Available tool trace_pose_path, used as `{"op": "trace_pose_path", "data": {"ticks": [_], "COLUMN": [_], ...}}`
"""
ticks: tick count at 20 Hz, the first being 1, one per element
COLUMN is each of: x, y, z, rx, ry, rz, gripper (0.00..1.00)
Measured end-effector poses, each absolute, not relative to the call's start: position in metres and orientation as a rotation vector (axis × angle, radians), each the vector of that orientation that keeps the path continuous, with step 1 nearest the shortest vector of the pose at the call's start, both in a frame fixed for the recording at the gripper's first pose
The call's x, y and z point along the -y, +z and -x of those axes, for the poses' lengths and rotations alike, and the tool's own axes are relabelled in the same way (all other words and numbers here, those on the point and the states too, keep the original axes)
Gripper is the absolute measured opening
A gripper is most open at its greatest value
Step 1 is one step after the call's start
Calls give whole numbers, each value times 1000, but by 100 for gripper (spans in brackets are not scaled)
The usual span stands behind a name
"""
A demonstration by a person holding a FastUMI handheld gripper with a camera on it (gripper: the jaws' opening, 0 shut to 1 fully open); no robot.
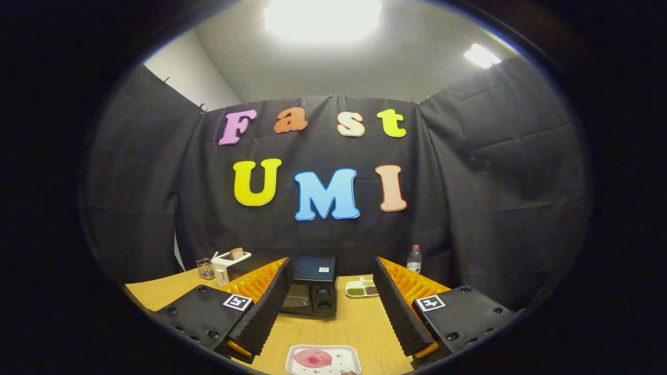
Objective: Open the toaster oven, put the food inside, and close the toaster oven door.
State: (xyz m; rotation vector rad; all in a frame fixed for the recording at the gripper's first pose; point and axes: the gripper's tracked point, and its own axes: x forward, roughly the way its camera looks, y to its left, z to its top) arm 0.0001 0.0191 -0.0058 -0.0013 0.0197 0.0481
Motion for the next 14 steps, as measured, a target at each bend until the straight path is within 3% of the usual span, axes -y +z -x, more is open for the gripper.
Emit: {"op": "trace_pose_path", "data": {"ticks": [14], "x": [-97], "y": [-5], "z": [-79], "rx": [-34], "ry": [102], "rz": [-17], "gripper": [98]}}
